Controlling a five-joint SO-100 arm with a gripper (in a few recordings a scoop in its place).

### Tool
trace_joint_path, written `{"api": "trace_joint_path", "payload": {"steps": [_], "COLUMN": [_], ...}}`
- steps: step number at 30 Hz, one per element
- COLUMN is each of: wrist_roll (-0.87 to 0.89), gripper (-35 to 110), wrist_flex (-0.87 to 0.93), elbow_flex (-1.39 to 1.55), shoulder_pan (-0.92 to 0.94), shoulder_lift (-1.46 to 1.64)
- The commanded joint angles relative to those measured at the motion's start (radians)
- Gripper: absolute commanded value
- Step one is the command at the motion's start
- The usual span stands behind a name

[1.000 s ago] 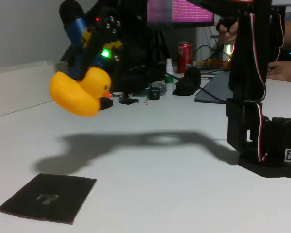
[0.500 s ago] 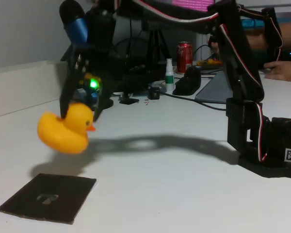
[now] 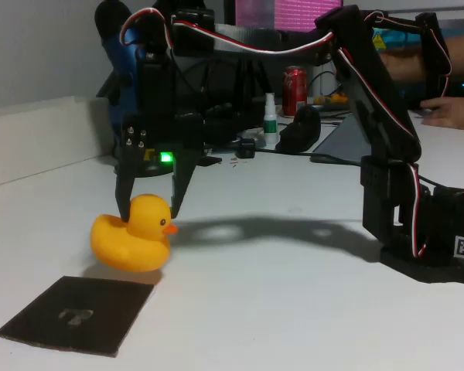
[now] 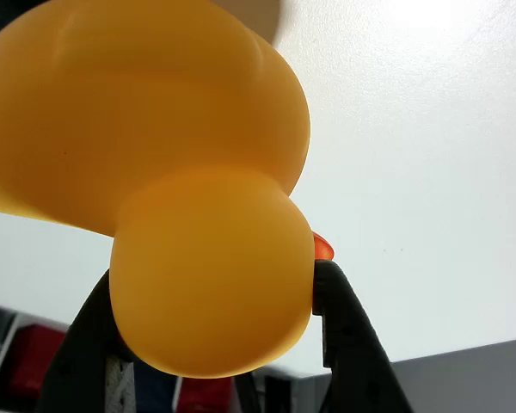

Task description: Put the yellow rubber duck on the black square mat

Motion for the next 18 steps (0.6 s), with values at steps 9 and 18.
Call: {"api": "trace_joint_path", "payload": {"steps": [9, 18], "wrist_roll": [-0.003, -0.005], "gripper": [17, 17], "wrist_flex": [0.020, 0.018], "elbow_flex": [-0.239, -0.255], "shoulder_pan": [-0.038, -0.152], "shoulder_lift": [0.014, -0.092]}}
